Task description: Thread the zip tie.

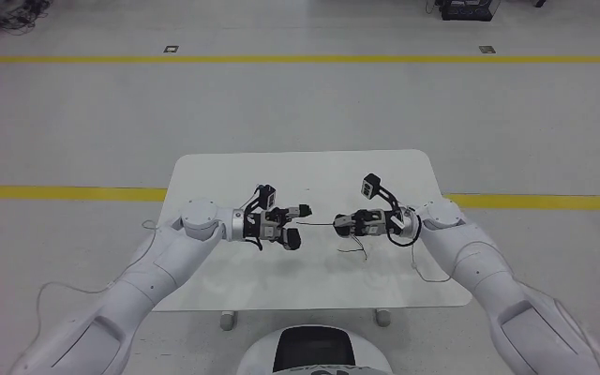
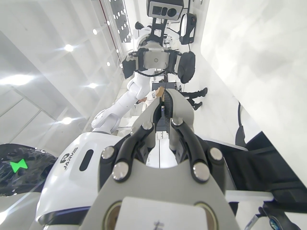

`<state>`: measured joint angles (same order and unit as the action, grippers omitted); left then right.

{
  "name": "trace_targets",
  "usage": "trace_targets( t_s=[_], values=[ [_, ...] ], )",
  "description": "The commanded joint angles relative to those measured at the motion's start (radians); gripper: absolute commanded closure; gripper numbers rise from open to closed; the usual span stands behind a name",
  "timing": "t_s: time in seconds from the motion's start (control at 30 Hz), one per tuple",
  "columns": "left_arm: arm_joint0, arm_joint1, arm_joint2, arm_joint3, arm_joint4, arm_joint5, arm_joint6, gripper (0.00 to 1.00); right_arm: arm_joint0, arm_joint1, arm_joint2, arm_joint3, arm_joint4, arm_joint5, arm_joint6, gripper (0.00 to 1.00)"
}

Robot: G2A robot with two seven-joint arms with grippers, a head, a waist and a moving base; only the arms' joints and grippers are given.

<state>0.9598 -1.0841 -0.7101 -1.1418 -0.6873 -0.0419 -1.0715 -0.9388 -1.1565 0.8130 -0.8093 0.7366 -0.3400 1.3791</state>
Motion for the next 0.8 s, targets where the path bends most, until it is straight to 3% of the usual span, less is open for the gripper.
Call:
trace_targets(
  t_s=[0.0, 0.17, 0.27, 0.77],
  values=[
    [-0.012, -0.011, 0.021, -0.015, 0.005, 0.013, 0.009, 0.0, -0.019, 0.006, 0.026, -0.019, -0.004, 0.0, 0.011, 1.0],
    [-0.039, -0.044, 0.075, -0.015, -0.006, 0.045, 0.054, 0.0, -0.062, 0.018, 0.078, -0.07, -0.025, 0.0, 0.011, 1.0],
    [-0.049, -0.061, 0.091, -0.004, -0.02, 0.035, 0.086, 0.0, -0.088, 0.026, 0.109, -0.106, -0.027, 0.0, 0.011, 1.0],
    [-0.024, -0.057, 0.076, -0.025, -0.028, 0.038, 0.072, 0.0, -0.114, 0.028, 0.125, -0.161, -0.055, 0.021, -0.057, 1.0]
  ],
)
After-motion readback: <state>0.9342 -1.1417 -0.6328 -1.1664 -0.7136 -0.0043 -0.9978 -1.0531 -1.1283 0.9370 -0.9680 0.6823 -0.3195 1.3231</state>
